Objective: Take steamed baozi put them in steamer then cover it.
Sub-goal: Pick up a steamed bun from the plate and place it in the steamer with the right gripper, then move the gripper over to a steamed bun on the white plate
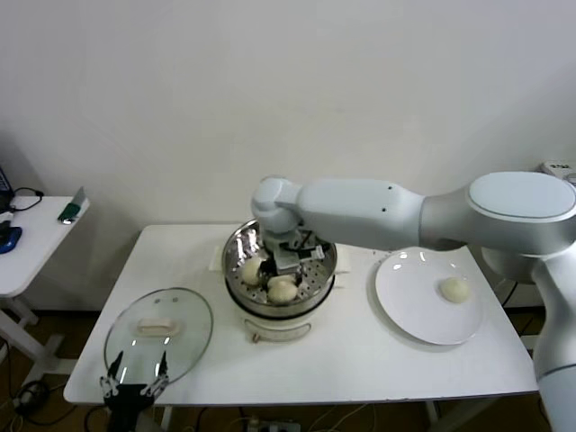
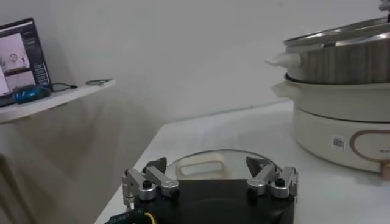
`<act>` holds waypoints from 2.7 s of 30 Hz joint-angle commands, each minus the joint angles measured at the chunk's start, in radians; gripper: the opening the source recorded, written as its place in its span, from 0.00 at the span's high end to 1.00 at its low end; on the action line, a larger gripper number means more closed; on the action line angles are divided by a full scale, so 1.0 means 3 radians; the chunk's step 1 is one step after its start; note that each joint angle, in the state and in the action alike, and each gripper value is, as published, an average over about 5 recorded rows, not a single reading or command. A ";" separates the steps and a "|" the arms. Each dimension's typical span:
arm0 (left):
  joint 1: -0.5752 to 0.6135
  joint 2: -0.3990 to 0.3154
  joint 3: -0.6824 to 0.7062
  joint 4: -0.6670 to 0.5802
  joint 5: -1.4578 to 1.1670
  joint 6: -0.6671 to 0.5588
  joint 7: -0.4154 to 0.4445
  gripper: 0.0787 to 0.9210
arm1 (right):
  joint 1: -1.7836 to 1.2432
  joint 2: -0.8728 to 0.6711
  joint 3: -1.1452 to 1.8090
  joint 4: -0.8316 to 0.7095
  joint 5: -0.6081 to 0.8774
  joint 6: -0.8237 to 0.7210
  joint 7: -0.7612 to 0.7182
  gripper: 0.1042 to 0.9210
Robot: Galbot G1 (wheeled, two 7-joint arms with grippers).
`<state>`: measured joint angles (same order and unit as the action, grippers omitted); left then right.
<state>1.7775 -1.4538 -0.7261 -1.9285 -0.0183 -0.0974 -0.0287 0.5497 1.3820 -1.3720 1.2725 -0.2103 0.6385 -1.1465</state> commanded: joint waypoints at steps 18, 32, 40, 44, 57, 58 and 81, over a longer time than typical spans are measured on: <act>-0.0018 -0.0043 0.0019 0.0015 0.0074 -0.0029 -0.0004 0.12 | 0.0390 -0.0826 0.0239 -0.0189 0.0347 -0.0491 0.0303 0.12; -0.0003 -0.0024 0.0077 -0.0017 0.0104 -0.0048 0.0015 0.12 | 0.0427 -0.2305 -0.0354 -0.0277 0.1531 -0.2051 0.0332 0.12; 0.0020 -0.0040 0.0076 -0.0092 0.0137 -0.0036 0.0017 0.12 | -0.0615 -0.2690 0.0551 -0.0612 0.0527 -0.1793 0.0296 0.12; 0.0087 -0.0038 0.0050 -0.0142 0.0127 -0.0034 0.0024 0.12 | -0.1185 -0.2701 0.1113 -0.0871 0.0213 -0.1733 0.0263 0.12; 0.0142 -0.0075 0.0028 -0.0167 0.0131 -0.0024 0.0037 0.12 | -0.1779 -0.2263 0.1822 -0.1581 -0.0139 -0.1661 0.0209 0.12; 0.0140 -0.0076 0.0028 -0.0158 0.0135 -0.0025 0.0037 0.12 | -0.1791 -0.2229 0.1849 -0.1618 -0.0144 -0.1660 0.0211 0.12; 0.0093 -0.0081 0.0007 -0.0043 0.0156 -0.0042 0.0029 0.12 | -0.1840 -0.1678 0.2179 -0.2343 -0.0444 -0.1528 0.0224 0.12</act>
<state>1.8054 -1.4778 -0.7234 -1.9443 0.0277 -0.1088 -0.0200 0.0181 0.8390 -0.7638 0.6436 -0.3035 0.1702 -1.0794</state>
